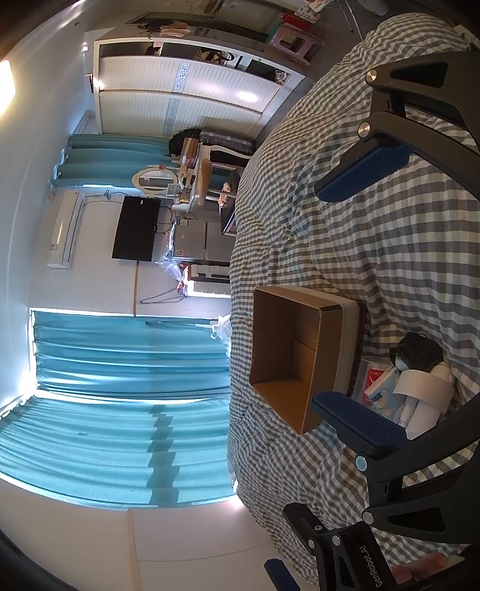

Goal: Organize objects

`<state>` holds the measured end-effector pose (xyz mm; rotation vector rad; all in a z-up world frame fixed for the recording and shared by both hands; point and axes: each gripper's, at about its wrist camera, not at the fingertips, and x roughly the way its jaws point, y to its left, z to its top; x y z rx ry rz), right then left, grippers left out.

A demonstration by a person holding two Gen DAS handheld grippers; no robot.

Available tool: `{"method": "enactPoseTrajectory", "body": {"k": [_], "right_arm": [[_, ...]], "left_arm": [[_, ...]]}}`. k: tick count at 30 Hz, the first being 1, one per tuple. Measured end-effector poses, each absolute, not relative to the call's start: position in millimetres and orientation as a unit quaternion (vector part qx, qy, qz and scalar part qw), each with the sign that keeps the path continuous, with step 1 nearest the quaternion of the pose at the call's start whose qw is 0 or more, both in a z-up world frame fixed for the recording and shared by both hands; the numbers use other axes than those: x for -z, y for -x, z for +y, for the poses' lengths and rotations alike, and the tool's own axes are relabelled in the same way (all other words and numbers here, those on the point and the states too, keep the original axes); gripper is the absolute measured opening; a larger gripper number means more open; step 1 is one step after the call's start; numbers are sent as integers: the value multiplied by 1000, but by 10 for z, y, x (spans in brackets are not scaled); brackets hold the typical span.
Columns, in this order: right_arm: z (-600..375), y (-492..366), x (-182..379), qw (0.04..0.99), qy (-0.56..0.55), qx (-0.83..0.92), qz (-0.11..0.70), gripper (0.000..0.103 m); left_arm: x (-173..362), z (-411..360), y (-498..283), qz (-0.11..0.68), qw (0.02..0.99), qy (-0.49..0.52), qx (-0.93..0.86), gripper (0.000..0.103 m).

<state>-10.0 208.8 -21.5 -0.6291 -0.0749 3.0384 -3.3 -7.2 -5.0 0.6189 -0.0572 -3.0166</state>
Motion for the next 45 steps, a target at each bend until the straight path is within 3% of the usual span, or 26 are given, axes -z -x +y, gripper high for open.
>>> {"method": "enactPoseTrajectory", "body": {"k": [45], "right_arm": [[2079,78,124,17,202,-979,-25,103]], "left_arm": [[32,-75,11,-18,25,-201,979,103]]}}
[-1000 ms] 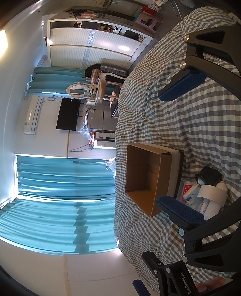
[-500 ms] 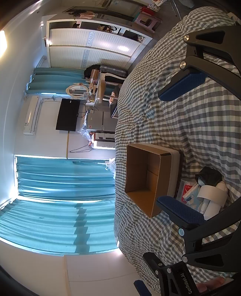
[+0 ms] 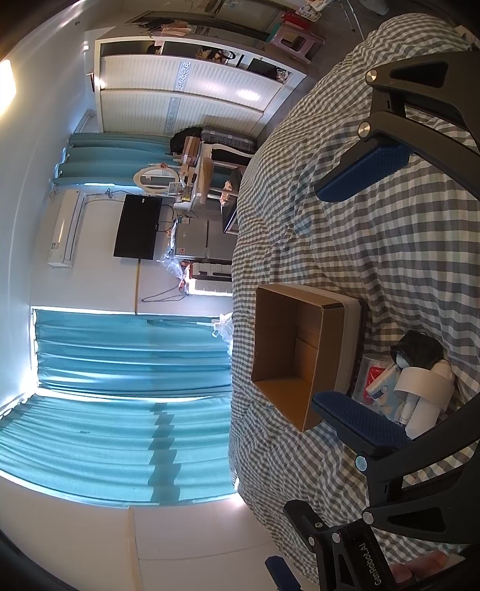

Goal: Organize objects

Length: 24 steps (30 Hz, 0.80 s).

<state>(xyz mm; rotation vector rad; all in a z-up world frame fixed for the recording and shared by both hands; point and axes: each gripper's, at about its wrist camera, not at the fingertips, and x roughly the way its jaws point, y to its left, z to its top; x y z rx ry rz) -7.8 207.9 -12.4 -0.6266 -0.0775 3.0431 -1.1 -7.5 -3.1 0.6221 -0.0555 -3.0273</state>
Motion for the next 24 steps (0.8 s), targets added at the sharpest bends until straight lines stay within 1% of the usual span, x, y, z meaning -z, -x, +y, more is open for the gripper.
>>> {"method": "enactPoseTrajectory", "body": {"k": [17,24], "right_arm": [[2053,82,106,10,208,-978,-22,103],[2033,136,229,3,229,-973,-27,103]], "left_arm": [[38,-49,17,-24,21,-214,976,103],[192,-67,110,-27,26,-248,968,103]]}}
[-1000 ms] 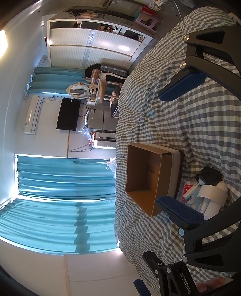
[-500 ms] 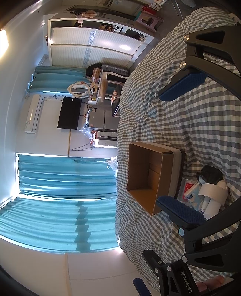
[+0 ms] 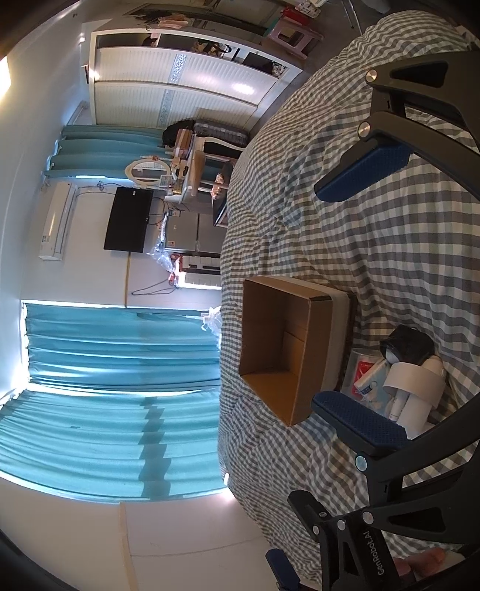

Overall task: Organize objects
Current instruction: 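Lower the right tool onto the white tape roll and close it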

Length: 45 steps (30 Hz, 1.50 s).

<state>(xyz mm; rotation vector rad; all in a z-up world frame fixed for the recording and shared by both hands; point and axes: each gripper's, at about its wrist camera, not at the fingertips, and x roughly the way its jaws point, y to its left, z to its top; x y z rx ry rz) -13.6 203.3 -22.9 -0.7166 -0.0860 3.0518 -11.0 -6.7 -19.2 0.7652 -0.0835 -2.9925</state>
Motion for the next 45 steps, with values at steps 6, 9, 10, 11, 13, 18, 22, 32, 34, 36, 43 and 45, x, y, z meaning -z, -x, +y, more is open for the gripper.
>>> {"method": "enactPoseTrajectory", "body": {"k": [6,9,10,11,13,18,22,32,34,36,43,45], "right_arm": [[1993,296,509,-7,276,-960,-39,103],[1971,353,649,-7,296,-954,-47,103],[1972,362,690,-8,301,-952,-48,103],[1981,369,733,-8,305,-951,-49,103],[1987,387,815,-10,314,-948,-49,103],[1980,424,944,-14,327,-943,-51,103],[1952,426,977,-16,331,-942,-52,103],[1893,445,1033,-22,340,-939,-54,103],[1878,450,1048,-23,342,-938,-55,103],[1865,452,1057,-24,343,-937,-56,103],[1822,447,1063,-28,345,-936,-60,103],[1808,451,1053,-30,346,-936,-62,103]], "left_arm": [[591,-72,345,-41,25,-341,939,103],[810,-39,368,-42,11,-373,927,103],[867,-27,357,-41,7,-378,925,103],[927,-8,343,-43,1,-384,923,103],[1034,17,314,-46,-9,-392,919,103],[1228,53,218,-49,-36,-406,912,103],[1247,0,212,-32,-56,-412,909,99],[1432,-63,371,-11,-77,-444,893,74],[1460,-115,420,14,-87,-453,887,73],[1461,-137,413,25,-97,-456,884,70],[1429,-24,352,7,-122,-449,885,37],[1412,-50,346,15,-122,-451,884,36]]}}
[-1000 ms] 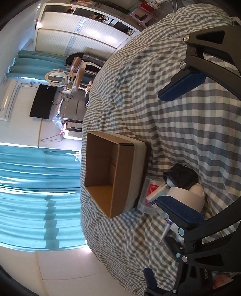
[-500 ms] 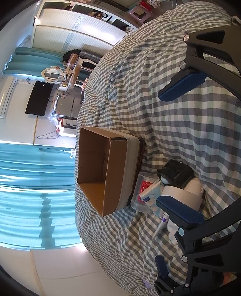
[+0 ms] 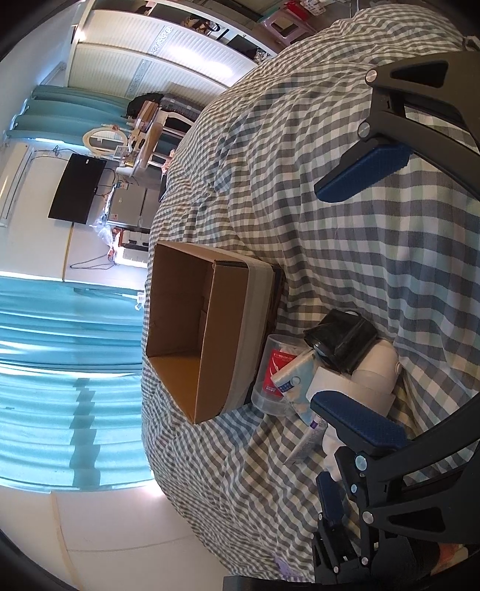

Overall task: Organize objects
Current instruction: 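Lower the right tool onto the white tape roll and close it, then grasp the white tube upright with the left tool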

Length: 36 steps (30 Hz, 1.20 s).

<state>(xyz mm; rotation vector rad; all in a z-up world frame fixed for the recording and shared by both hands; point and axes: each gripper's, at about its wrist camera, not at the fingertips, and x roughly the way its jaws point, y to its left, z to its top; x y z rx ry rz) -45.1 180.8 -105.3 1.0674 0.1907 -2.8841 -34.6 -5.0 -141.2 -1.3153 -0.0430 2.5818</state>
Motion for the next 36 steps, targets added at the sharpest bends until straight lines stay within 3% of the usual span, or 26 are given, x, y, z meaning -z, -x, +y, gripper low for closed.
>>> {"method": "enactPoseTrajectory", "body": {"k": [5,6,7,12,14,17,18,19,26,36], "right_arm": [[1717,463,1045,49,-350,934,59,103],[1684,467,1047,53,-350,933,62,103],[1640,481,1056,56,-352,932,66,103],[1466,575,1178,80,-380,920,62,99],[1385,622,1254,89,-397,911,65,91],[1325,693,1397,106,-429,895,59,71],[1324,723,1453,114,-443,888,50,52],[1338,745,1496,122,-453,882,38,38],[1528,660,1371,128,-432,893,-11,34],[1872,554,891,131,-387,911,-56,31]], "left_arm": [[1220,-183,297,-35,107,435,-894,31],[1151,-224,289,-36,100,425,-899,27],[1096,-264,286,-35,93,418,-903,13],[985,-425,299,-32,79,405,-910,13],[1050,-430,308,-32,87,412,-906,13],[1058,-386,272,-19,92,409,-908,14],[1039,-373,257,-13,93,405,-909,14],[1021,-362,246,-10,95,402,-911,15],[1060,-355,237,-10,95,405,-909,48],[1202,-46,179,9,156,422,-893,68]]}}
